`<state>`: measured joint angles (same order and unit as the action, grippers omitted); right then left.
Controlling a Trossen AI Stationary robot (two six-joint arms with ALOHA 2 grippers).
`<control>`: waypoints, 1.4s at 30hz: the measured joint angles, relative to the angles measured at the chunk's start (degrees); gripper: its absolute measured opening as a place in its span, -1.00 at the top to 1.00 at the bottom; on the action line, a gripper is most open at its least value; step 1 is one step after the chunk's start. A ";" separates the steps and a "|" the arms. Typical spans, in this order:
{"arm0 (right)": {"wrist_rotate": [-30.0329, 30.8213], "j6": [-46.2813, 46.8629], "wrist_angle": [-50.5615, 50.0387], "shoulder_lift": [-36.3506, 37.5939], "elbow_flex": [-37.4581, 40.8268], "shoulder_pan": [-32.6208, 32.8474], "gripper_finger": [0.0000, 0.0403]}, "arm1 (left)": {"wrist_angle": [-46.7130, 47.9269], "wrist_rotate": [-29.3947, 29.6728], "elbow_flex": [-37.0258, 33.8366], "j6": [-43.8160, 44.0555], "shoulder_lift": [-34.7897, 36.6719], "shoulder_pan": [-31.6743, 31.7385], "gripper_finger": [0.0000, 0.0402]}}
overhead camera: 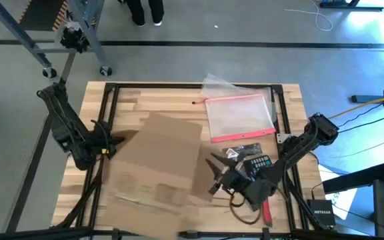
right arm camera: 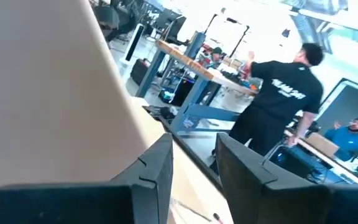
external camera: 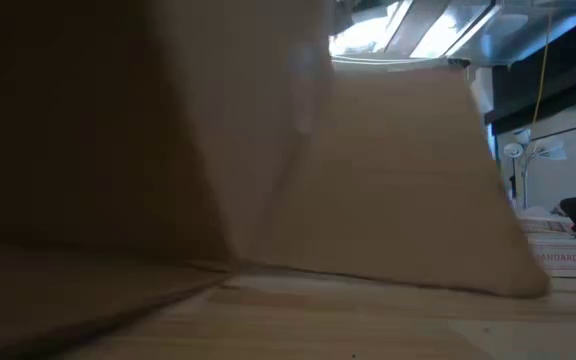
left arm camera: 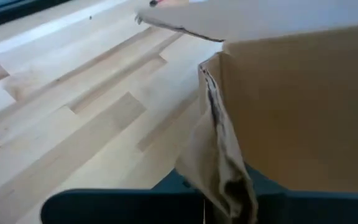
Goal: Unpack boxes
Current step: Break down box until it is fully flat
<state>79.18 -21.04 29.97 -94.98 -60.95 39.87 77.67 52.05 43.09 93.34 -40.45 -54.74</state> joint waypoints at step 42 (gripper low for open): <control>-37.61 40.84 -34.10 0.42 0.22 -16.32 0.43 | -34.65 4.22 17.02 -61.23 -5.33 0.03 0.30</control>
<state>41.57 19.81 -4.13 -94.56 -60.73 23.55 43.02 56.27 60.11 32.11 -45.77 -54.71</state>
